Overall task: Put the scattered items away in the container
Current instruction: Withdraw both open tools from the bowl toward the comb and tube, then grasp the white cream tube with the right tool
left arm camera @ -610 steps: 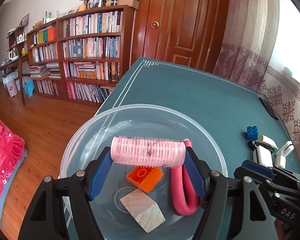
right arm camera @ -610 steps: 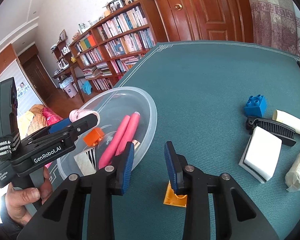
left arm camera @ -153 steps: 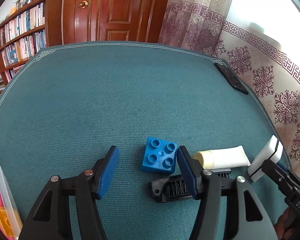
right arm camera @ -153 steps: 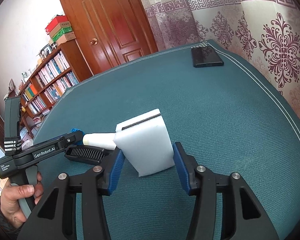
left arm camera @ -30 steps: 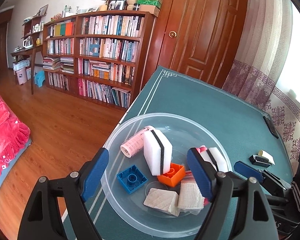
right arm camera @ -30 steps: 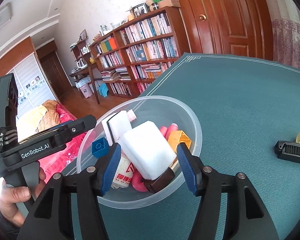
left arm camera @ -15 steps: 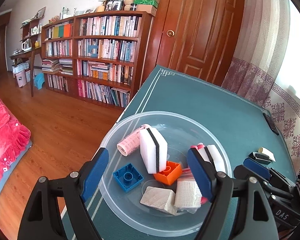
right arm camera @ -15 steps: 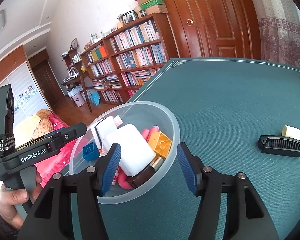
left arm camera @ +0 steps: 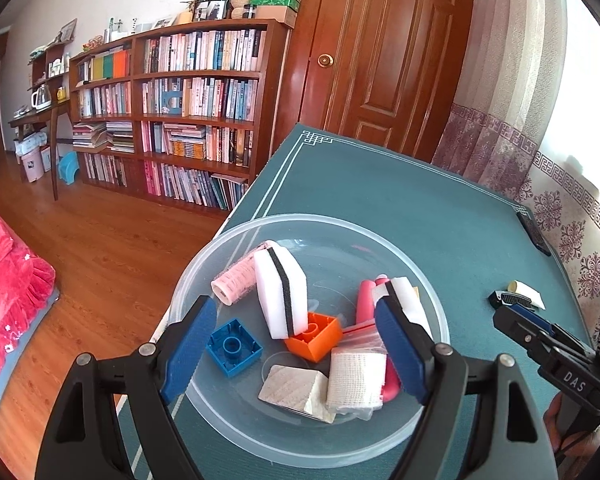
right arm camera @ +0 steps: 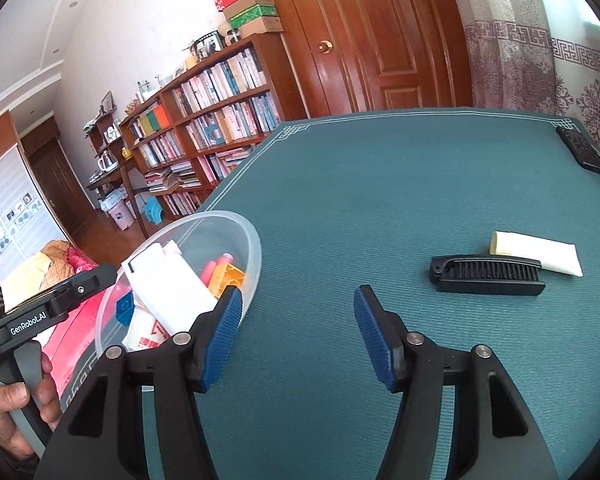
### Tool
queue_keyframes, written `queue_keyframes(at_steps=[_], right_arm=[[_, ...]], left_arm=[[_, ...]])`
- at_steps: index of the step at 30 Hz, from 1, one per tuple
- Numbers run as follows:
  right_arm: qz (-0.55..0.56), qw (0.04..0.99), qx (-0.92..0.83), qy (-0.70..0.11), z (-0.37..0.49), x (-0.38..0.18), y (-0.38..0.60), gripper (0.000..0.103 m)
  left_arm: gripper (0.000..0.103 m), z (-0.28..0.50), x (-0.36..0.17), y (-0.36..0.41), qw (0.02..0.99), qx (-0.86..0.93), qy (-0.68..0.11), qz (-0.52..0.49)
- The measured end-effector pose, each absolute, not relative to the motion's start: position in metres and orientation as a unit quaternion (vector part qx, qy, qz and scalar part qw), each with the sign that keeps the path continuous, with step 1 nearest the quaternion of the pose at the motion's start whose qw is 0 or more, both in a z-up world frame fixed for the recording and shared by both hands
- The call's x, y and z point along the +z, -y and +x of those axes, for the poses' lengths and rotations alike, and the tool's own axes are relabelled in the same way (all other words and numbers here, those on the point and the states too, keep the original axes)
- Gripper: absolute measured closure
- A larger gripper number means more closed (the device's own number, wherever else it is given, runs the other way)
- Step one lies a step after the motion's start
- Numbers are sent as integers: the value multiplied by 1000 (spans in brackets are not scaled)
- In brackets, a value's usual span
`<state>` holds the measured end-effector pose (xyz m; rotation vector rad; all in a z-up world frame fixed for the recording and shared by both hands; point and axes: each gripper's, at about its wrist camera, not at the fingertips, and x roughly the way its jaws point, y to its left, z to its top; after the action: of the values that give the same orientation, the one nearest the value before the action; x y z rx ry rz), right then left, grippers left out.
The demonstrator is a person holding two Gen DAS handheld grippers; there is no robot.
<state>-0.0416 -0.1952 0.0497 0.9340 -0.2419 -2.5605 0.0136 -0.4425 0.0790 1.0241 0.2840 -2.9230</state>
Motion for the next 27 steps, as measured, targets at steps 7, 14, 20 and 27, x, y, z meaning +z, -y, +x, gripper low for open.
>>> queue_keyframes(at_steps=[7,14,20,27], right_arm=[[343,162,-920,102,-45,41,152,41],[346,130,-924,99,-46,37,117,41],[355,112,-921,119,-48,34,85,41],[374,106,-905,174,-62,26,52,41]], left_arm=[[18,11,77,423,-2,-939,-80,335],[18,6,79,398,-26,-938,-69,338],[18,1,85,368,-53,-939,-51,335],[9,-3,92,330,-81,-943,-18,323]])
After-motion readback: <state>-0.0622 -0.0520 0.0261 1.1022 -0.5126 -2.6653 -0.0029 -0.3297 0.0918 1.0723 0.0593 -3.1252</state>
